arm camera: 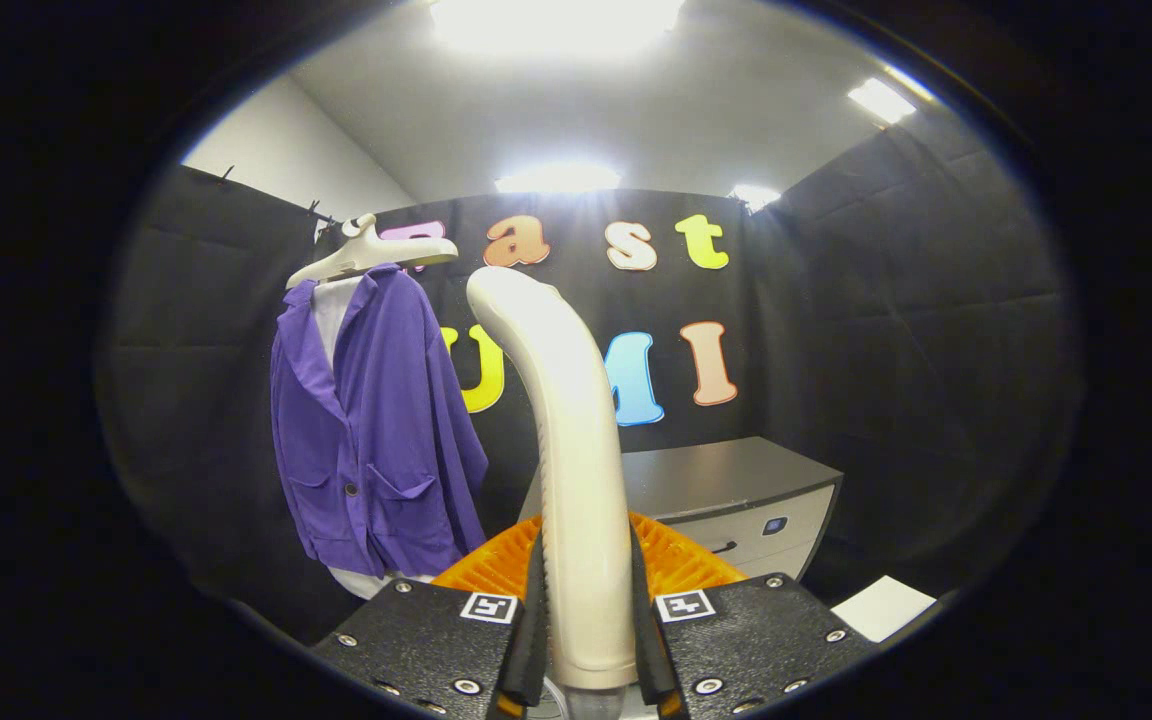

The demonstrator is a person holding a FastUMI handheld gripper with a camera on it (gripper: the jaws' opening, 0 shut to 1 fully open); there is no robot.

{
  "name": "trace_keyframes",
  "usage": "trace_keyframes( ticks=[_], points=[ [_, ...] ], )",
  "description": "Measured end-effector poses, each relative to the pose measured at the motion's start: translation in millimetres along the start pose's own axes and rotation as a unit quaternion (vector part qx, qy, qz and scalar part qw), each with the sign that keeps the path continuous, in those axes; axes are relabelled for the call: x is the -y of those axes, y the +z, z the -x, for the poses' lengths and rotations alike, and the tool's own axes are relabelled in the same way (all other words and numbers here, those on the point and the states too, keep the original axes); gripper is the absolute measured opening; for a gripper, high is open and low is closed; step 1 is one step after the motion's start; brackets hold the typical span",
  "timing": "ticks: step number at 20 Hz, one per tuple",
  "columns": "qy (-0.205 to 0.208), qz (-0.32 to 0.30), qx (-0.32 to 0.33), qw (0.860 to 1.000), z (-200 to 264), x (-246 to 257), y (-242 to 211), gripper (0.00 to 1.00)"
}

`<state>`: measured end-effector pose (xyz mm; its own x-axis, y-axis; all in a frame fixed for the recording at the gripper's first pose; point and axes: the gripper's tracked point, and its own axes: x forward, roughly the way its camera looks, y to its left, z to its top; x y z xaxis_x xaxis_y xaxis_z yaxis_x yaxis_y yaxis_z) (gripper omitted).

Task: Iron the clothes twice with a garment steamer, once on the left side and once on the right side.

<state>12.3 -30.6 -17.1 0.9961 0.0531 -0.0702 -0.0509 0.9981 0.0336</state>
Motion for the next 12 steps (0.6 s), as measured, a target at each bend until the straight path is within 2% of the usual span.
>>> trace_keyframes(
  ticks=[5,12],
  points=[
    [-0.023,0.011,-0.001,1.000,-5.1,11.5,-13.6,0.36],
    [-0.006,0.023,-0.030,0.999,-6.4,-7.4,-35.9,0.36]
  ],
)
